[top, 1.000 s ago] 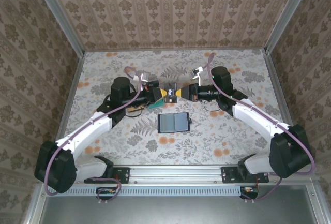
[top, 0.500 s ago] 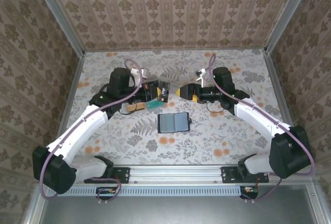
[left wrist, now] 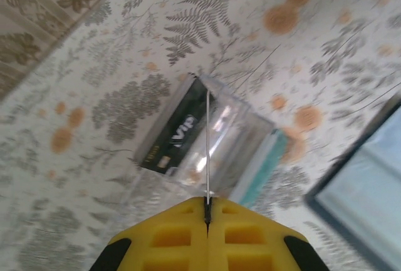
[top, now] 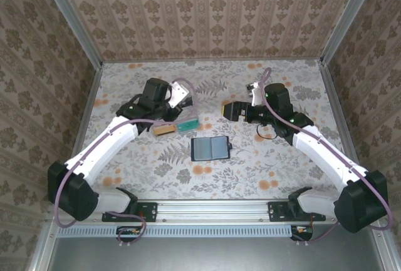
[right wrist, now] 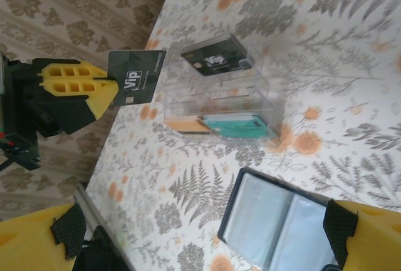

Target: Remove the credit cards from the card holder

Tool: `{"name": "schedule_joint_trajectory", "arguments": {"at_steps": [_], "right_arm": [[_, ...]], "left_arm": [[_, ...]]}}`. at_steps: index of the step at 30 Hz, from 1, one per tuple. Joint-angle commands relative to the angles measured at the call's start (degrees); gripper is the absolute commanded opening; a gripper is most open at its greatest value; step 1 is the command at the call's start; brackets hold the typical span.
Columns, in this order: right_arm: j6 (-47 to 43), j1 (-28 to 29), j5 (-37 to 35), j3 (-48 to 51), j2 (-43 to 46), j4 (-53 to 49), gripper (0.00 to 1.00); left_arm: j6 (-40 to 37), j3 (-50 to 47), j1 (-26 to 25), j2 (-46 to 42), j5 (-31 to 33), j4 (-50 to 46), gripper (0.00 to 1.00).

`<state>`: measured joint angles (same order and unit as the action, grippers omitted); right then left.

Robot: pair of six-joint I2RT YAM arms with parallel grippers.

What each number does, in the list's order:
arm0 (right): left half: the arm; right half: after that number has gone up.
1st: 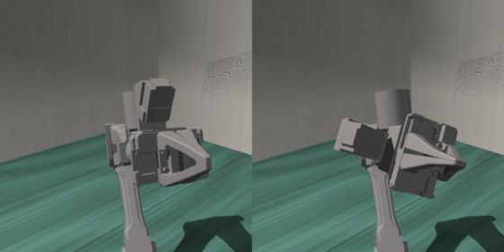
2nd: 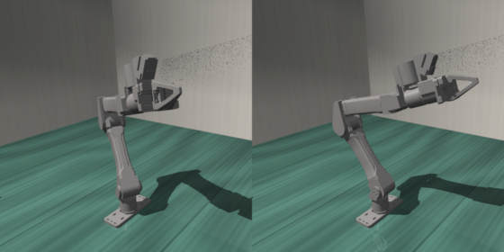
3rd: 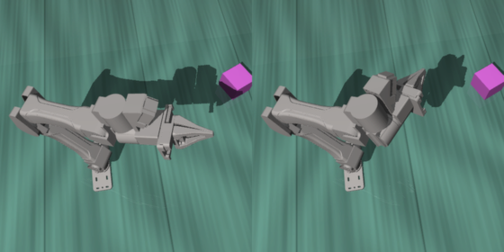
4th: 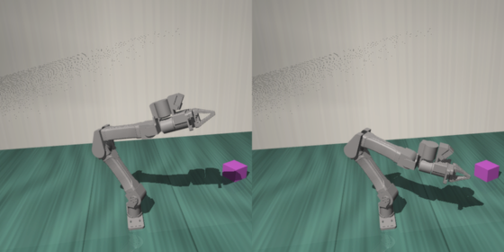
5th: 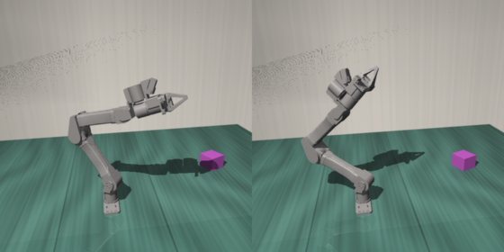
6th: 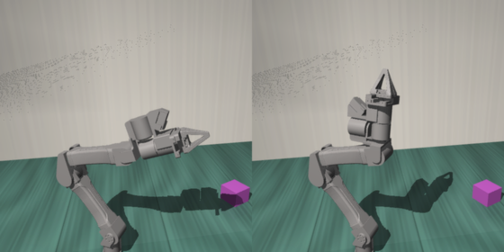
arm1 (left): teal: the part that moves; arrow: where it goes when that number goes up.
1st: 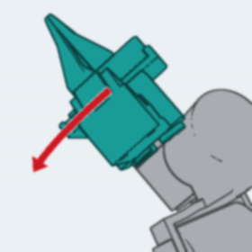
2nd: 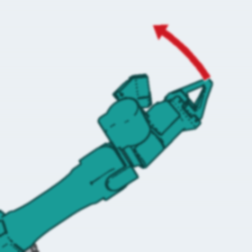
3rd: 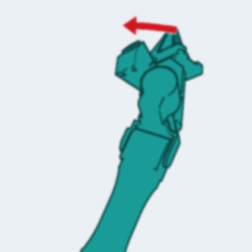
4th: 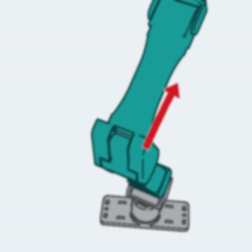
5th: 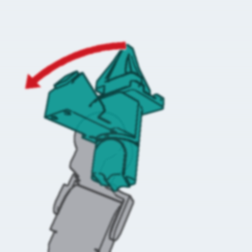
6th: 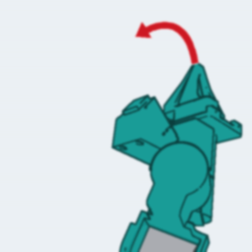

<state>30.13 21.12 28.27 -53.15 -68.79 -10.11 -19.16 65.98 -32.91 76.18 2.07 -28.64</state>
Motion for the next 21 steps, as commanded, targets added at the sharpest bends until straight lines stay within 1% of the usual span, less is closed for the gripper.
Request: {"name": "schedule_joint_trajectory", "arguments": {"at_steps": [1, 5, 7, 11, 21], "right_arm": [[-2.82, -0.37, -7.14, 1.34, 3.30, -0.66, 1.00], [-4.08, -0.38, -9.86, 2.90, 5.61, 0.18, 1.00], [-4.56, -0.37, -10.72, 3.05, 6.25, 0.09, 1.00], [-5.58, -0.47, -12.20, 3.10, 6.24, -1.08, 1.00], [-5.73, -0.73, -13.15, 2.85, 4.85, -1.76, 1.00]], "left_arm": [[-13.71, 4.36, 0.69, 4.39, 4.13, 0.53, 0.00], [-18.94, 8.25, 0.74, 10.48, 5.98, -0.49, 0.00], [-20.60, 9.18, 0.57, 12.38, 7.18, 0.73, 0.00], [-23.71, 10.38, 0.56, 14.94, 6.42, 1.47, 0.00], [-26.30, 10.75, 0.48, 17.86, 4.08, 0.43, 0.00]]}}
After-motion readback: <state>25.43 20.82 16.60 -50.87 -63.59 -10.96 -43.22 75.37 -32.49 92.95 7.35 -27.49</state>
